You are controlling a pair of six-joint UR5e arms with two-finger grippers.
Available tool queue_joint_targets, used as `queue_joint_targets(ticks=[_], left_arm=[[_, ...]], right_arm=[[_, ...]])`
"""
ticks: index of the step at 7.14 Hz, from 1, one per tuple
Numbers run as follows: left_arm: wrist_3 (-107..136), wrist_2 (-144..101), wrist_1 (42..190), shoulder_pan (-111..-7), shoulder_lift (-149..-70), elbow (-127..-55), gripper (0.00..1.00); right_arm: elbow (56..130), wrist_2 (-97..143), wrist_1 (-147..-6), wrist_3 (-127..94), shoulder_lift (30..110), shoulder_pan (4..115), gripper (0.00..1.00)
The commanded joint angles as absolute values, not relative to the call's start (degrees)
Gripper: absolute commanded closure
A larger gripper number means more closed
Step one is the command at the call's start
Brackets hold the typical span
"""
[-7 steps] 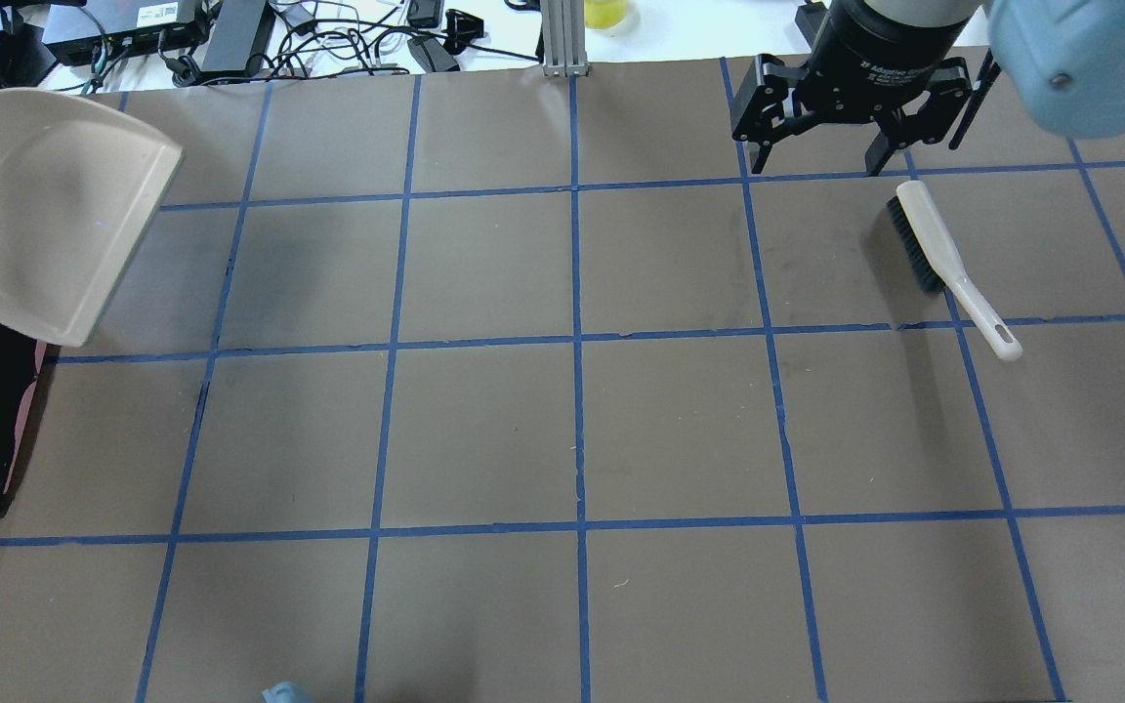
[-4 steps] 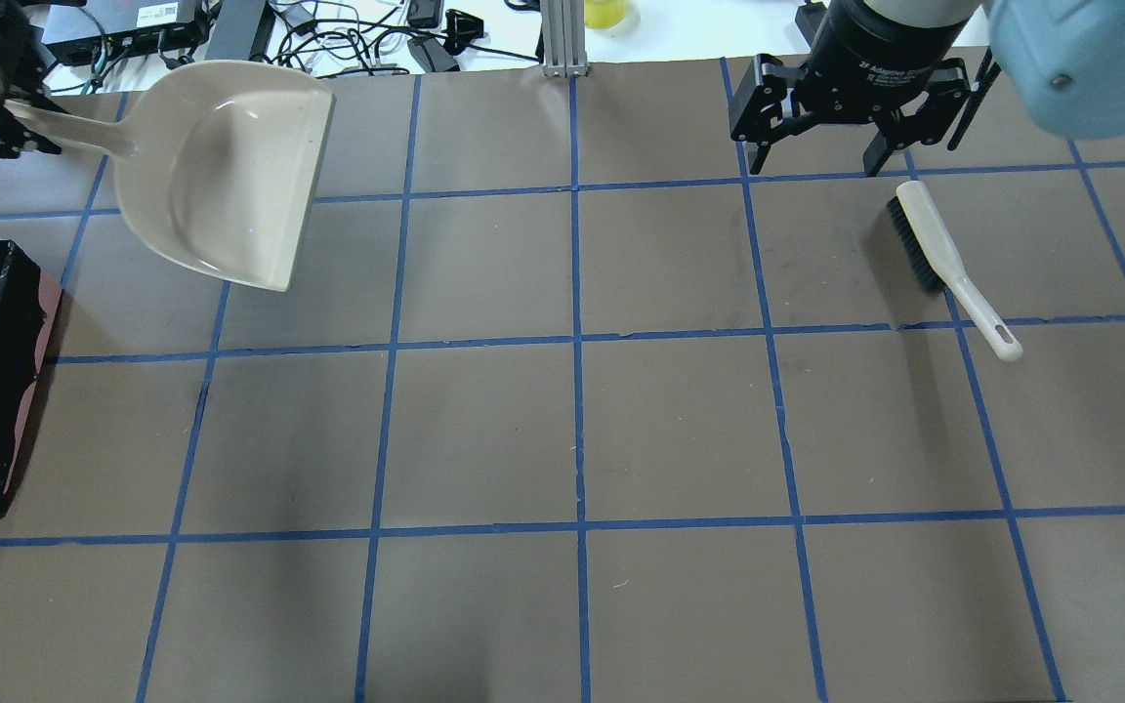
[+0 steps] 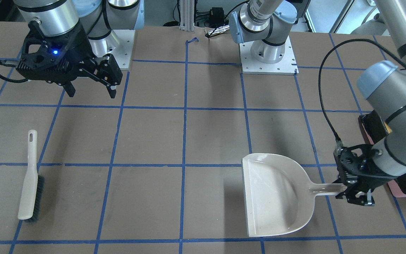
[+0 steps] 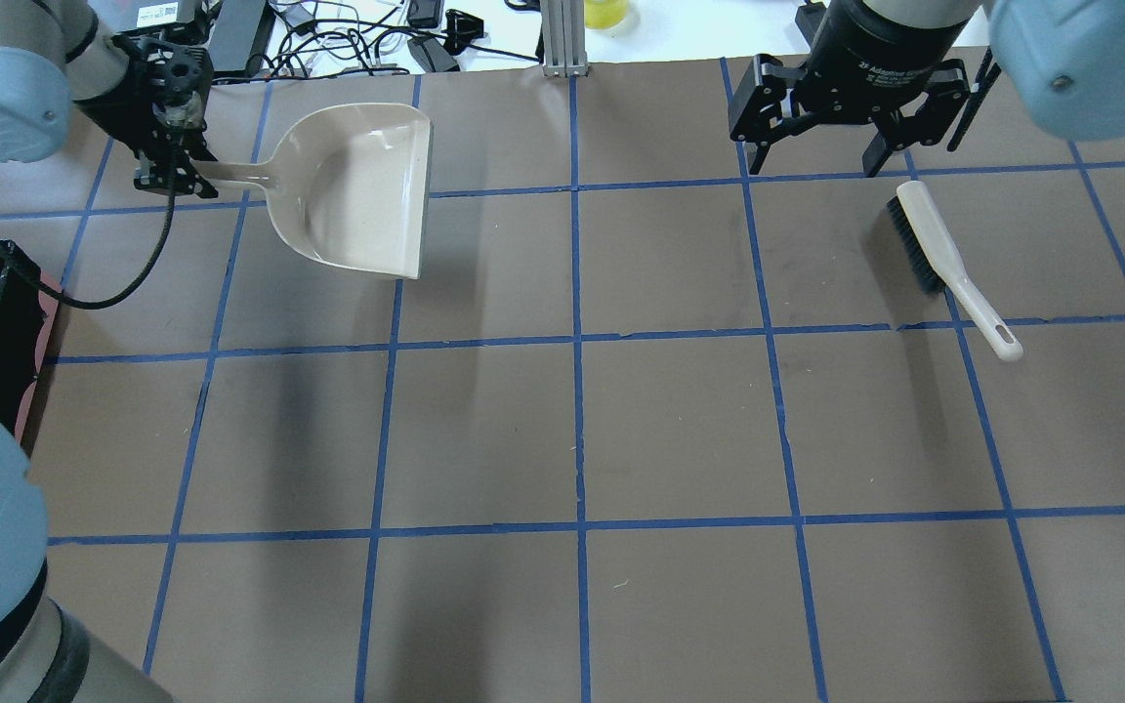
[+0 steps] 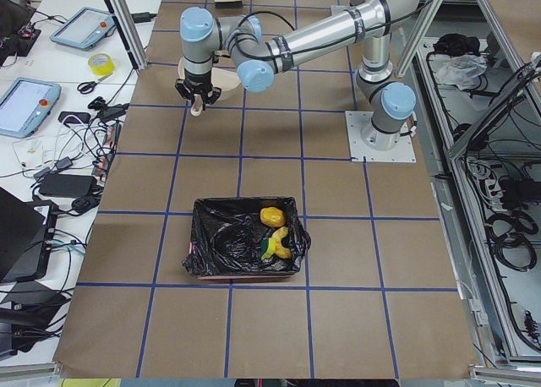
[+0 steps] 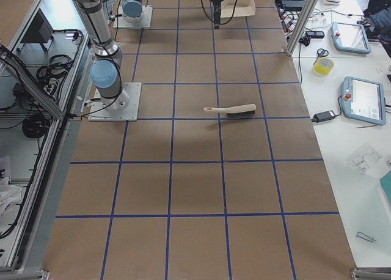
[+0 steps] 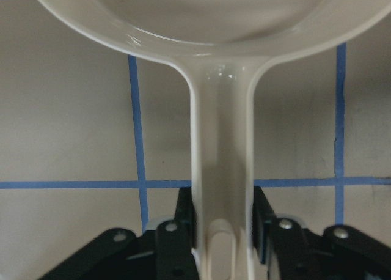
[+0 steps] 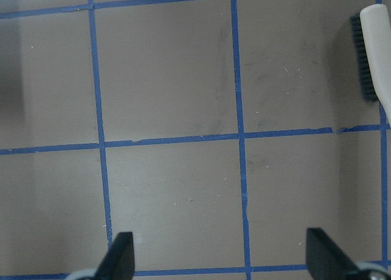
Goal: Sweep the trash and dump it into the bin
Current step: 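Bring the empty dustpan back over the table with the left gripper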
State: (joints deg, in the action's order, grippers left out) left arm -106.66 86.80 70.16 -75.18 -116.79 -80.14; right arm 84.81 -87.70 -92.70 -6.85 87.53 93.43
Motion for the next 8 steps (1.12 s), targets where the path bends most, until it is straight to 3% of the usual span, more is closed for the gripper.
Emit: queue_joint_targets(ticks=[1,8], left_arm=[[-105.47,90.09,69.44,-79.09,-122.49,-77.00,0.91],[-107.14,90.09,66.28,-78.84,-124.37,-80.33,0.90]], right_arm=[[84.81,-87.72,-92.72,-6.86,87.54,93.43,0.00],[84.81,-88.15,-92.72,-6.86,87.54,93.43,0.00]])
